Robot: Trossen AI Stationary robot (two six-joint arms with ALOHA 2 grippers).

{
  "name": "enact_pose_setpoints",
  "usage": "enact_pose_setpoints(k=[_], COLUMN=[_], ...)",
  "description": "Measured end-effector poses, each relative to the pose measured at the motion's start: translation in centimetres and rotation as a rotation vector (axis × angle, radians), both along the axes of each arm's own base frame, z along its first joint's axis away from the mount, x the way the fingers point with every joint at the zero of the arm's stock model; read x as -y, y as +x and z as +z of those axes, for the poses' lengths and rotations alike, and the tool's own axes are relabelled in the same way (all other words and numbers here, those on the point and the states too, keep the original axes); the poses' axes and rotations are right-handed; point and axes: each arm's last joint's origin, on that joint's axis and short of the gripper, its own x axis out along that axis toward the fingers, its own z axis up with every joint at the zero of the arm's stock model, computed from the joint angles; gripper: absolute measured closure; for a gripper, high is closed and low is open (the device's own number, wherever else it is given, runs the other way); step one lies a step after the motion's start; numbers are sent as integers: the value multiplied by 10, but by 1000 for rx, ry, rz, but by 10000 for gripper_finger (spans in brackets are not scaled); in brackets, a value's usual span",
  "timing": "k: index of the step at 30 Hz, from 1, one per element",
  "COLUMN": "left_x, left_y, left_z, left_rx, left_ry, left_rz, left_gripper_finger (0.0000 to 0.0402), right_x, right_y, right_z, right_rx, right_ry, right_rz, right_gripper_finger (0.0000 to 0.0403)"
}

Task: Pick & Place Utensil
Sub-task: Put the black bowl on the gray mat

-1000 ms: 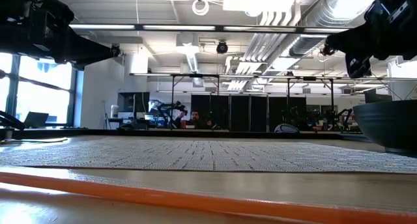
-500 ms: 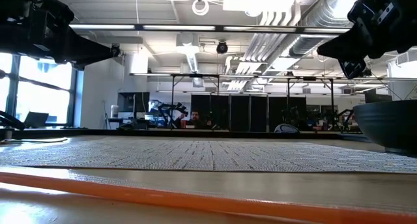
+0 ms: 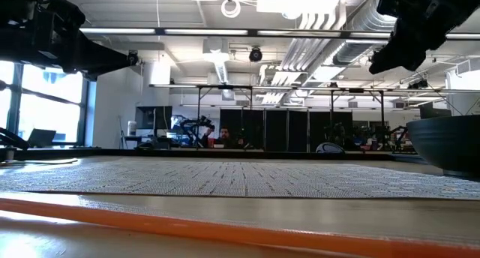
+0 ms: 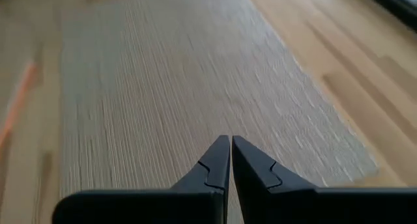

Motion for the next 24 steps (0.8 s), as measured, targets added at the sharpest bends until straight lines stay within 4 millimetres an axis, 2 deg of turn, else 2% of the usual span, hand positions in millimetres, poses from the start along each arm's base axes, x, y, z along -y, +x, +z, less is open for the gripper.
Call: enact_pose_setpoints(k=[6, 11, 15, 20, 24], left_x=[0, 0, 0, 0, 0], left_y=[0, 0, 0, 0, 0], left_z=[0, 0, 0, 0, 0], left_rx=[0, 0, 0, 0, 0], left_ry=[0, 0, 0, 0, 0], left_rz=[0, 0, 0, 0, 0], left_gripper_finger=[282, 282, 282, 282, 282], right_x=[-9, -7, 0, 8, 12], right_y=[14, 16, 12, 8, 13], right_z=[15, 20, 13, -8, -5], right_rx=[-211, -379, -468, -555, -541], right_ry=[-63, -157, -234, -305, -265], right_rz=[36, 158, 197, 279, 347], right_gripper_finger=[391, 391, 383, 368, 362])
